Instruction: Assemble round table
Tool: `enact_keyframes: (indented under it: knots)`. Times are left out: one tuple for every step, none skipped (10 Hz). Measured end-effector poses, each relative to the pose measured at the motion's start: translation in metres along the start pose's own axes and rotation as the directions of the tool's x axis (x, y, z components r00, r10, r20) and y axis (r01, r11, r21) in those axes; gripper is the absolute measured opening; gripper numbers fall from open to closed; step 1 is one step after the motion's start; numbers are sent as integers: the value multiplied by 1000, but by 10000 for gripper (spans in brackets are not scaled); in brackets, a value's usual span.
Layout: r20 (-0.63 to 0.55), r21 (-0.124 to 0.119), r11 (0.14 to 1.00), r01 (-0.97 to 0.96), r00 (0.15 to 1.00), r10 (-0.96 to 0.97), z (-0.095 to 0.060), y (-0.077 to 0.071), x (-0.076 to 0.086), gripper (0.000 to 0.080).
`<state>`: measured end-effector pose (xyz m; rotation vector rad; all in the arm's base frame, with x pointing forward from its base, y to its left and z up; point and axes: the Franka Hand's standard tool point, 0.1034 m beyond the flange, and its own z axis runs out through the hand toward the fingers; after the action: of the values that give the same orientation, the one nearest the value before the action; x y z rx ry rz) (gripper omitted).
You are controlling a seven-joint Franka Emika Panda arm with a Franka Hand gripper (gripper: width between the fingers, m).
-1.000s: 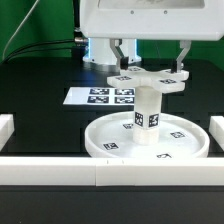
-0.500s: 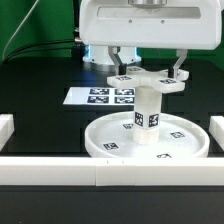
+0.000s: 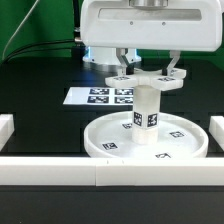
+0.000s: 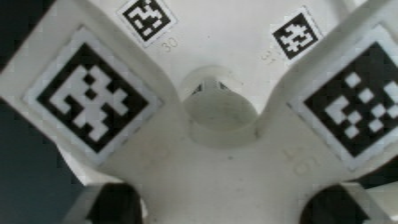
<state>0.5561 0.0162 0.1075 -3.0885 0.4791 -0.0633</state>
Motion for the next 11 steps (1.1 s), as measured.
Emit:
enact_keyframes:
  knots:
    - [0, 0, 1000, -6, 1000, 6, 0, 0, 0, 437]
    - [0, 0, 1000, -17, 1000, 17, 0, 0, 0, 437]
    - [0, 1, 999, -41, 999, 41, 0, 0, 0, 437]
    - [1, 2, 994, -112, 994, 112, 0, 0, 0, 437]
    - [5, 11, 979, -206, 979, 206, 0, 0, 0, 437]
    - [15, 28, 949, -315, 949, 315, 0, 1, 0, 439]
    - [20, 40, 892, -450, 893, 449, 1, 0, 0, 439]
    - [28, 53, 817, -574, 819, 573, 1, -1, 0, 439]
    - [39, 65, 744, -665, 746, 664, 0, -1, 1, 439]
    - [52, 68, 679, -731, 682, 730, 0, -1, 1, 439]
    - [65, 69, 620, -782, 624, 779, 0, -1, 1, 439]
